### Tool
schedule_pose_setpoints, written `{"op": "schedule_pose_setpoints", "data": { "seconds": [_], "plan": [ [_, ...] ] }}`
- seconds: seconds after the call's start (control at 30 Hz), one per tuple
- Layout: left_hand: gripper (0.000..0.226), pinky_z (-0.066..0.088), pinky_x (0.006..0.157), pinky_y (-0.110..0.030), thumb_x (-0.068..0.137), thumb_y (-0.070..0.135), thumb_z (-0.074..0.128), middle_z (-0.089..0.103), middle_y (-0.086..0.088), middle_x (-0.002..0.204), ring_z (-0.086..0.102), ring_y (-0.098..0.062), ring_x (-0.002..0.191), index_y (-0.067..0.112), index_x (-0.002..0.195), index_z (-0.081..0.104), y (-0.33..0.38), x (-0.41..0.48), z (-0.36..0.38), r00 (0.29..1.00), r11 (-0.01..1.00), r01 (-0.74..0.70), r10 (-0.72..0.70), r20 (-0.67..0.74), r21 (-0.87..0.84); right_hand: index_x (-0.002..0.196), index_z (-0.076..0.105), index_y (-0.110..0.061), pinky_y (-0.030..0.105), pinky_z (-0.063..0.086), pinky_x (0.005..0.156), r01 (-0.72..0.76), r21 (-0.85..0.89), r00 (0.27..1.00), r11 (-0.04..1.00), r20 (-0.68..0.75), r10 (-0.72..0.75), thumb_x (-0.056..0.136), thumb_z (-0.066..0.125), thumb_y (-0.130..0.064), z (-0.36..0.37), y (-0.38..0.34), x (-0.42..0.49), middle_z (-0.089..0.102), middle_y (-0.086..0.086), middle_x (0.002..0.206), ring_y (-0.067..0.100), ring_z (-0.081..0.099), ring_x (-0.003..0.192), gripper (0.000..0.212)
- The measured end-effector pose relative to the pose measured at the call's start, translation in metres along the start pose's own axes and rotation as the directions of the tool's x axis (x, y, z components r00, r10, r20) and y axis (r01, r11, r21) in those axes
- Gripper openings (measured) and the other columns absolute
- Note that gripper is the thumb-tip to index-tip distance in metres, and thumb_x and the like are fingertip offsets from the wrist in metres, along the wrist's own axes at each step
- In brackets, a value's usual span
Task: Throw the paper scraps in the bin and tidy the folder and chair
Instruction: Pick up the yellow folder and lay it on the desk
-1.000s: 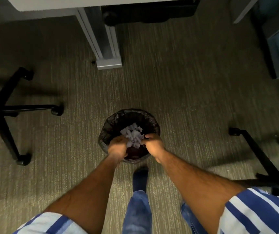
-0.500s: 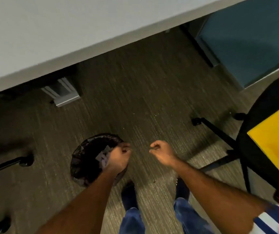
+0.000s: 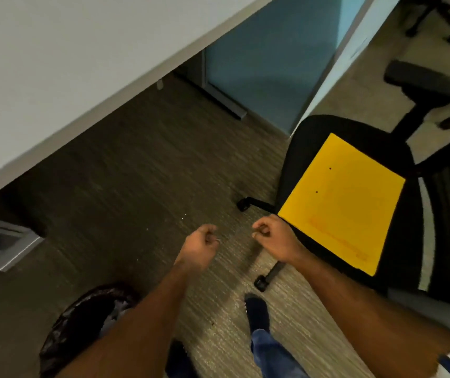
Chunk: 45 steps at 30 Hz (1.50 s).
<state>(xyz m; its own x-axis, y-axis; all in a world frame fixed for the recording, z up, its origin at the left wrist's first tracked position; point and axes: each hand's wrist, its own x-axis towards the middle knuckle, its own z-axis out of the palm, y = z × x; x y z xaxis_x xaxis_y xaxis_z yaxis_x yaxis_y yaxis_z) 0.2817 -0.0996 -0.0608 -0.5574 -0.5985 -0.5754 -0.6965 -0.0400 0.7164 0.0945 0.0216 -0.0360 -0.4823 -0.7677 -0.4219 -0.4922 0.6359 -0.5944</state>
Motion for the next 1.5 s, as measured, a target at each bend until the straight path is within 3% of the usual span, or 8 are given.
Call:
{"op": "schedule_pose_setpoints", "data": {
  "seconds": [0.1, 0.2, 0.43, 0.7, 1.0, 1.13, 1.37, 1.5],
  "plan": [
    [0.043, 0.045, 0.072, -0.013, 0.090, 0.025, 0.059, 0.062, 0.012, 0.100, 0.060, -0.002, 0.088, 0.025, 0.132, 0.054, 0.057, 0.017, 0.020, 0.993, 0.991, -0.085, 0.076, 0.086, 0.102, 0.100, 0.068, -0.018, 0.023, 0.042, 0.081, 0.004, -0.012, 0.988, 1.000, -0.154, -0.006, 0.083, 0.067, -0.018, -0.051, 0.019, 0.007, 0.060, -0.001, 0.101, 0.015, 0.060, 0.094, 0.016],
    [0.047, 0.051, 0.091, -0.032, 0.089, 0.025, 0.060, 0.064, 0.000, 0.115, 0.062, -0.017, 0.105, 0.023, 0.135, 0.051, 0.115, 0.033, 0.047, 0.983, 0.974, -0.154, 0.134, 0.126, 0.166, 0.114, 0.065, -0.015, 0.026, 0.038, 0.099, -0.070, -0.075, 0.974, 0.995, -0.221, 0.052, 0.085, 0.065, -0.020, -0.092, 0.046, 0.013, 0.061, 0.006, 0.123, 0.021, 0.055, 0.116, 0.029],
    [0.055, 0.047, 0.102, -0.042, 0.089, 0.026, 0.062, 0.054, -0.008, 0.138, 0.054, -0.025, 0.124, 0.016, 0.140, 0.046, 0.181, 0.072, 0.103, 0.947, 0.921, -0.282, 0.223, 0.230, 0.268, 0.141, 0.044, -0.024, 0.039, 0.029, 0.115, -0.275, -0.156, 0.949, 0.949, -0.201, 0.242, 0.087, 0.062, -0.034, -0.122, 0.109, 0.022, 0.024, 0.008, 0.158, 0.029, 0.025, 0.143, 0.058],
    [0.072, 0.039, 0.105, -0.046, 0.085, 0.032, 0.065, 0.040, -0.016, 0.143, 0.042, -0.036, 0.130, 0.016, 0.146, 0.031, 0.175, 0.102, 0.146, 0.981, 0.894, -0.144, 0.073, 0.180, 0.425, 0.150, 0.027, -0.023, 0.045, 0.020, 0.120, -0.373, -0.132, 0.918, 0.918, -0.198, 0.345, 0.088, 0.058, -0.052, -0.135, 0.165, 0.008, 0.006, 0.009, 0.163, 0.030, 0.009, 0.148, 0.075],
    [0.071, 0.045, 0.086, -0.040, 0.084, 0.028, 0.070, 0.053, -0.016, 0.133, 0.055, -0.036, 0.116, 0.011, 0.143, 0.034, 0.175, 0.127, 0.161, 0.994, 0.978, -0.011, -0.011, 0.105, 0.209, 0.151, 0.024, -0.027, 0.050, 0.022, 0.118, -0.376, -0.138, 0.920, 0.916, -0.174, 0.352, 0.082, 0.064, -0.055, -0.126, 0.185, 0.003, 0.004, 0.005, 0.163, 0.029, 0.008, 0.149, 0.085],
    [0.053, 0.046, 0.100, -0.049, 0.090, 0.021, 0.064, 0.055, -0.014, 0.134, 0.054, -0.035, 0.118, 0.013, 0.138, 0.044, 0.176, 0.126, 0.151, 0.982, 0.992, -0.002, -0.021, 0.189, 0.123, 0.148, 0.032, -0.028, 0.047, 0.023, 0.119, -0.365, -0.004, 0.909, 0.931, -0.218, 0.355, 0.085, 0.062, -0.053, -0.129, 0.190, -0.001, 0.010, 0.003, 0.163, 0.027, 0.012, 0.148, 0.074],
    [0.040, 0.047, 0.102, -0.053, 0.098, 0.013, 0.051, 0.058, -0.008, 0.132, 0.056, -0.030, 0.118, 0.021, 0.136, 0.042, 0.185, 0.093, 0.138, 0.959, 0.987, -0.085, 0.118, 0.257, -0.136, 0.139, 0.039, -0.019, 0.045, 0.043, 0.101, -0.564, 0.317, 0.690, 0.762, -0.325, 0.646, 0.072, 0.073, -0.058, -0.130, 0.195, -0.020, 0.032, 0.012, 0.139, 0.033, 0.038, 0.127, 0.084],
    [0.034, 0.052, 0.084, -0.033, 0.098, 0.012, 0.052, 0.062, 0.004, 0.120, 0.061, -0.014, 0.106, 0.032, 0.124, 0.046, 0.185, 0.069, 0.122, 0.967, 0.965, -0.107, 0.157, 0.201, -0.240, 0.145, 0.028, -0.020, 0.040, 0.045, 0.092, -0.507, 0.594, 0.665, 0.625, -0.192, 0.722, 0.069, 0.079, -0.053, -0.142, 0.192, -0.028, 0.035, 0.010, 0.143, 0.033, 0.047, 0.124, 0.097]
  ]
}}
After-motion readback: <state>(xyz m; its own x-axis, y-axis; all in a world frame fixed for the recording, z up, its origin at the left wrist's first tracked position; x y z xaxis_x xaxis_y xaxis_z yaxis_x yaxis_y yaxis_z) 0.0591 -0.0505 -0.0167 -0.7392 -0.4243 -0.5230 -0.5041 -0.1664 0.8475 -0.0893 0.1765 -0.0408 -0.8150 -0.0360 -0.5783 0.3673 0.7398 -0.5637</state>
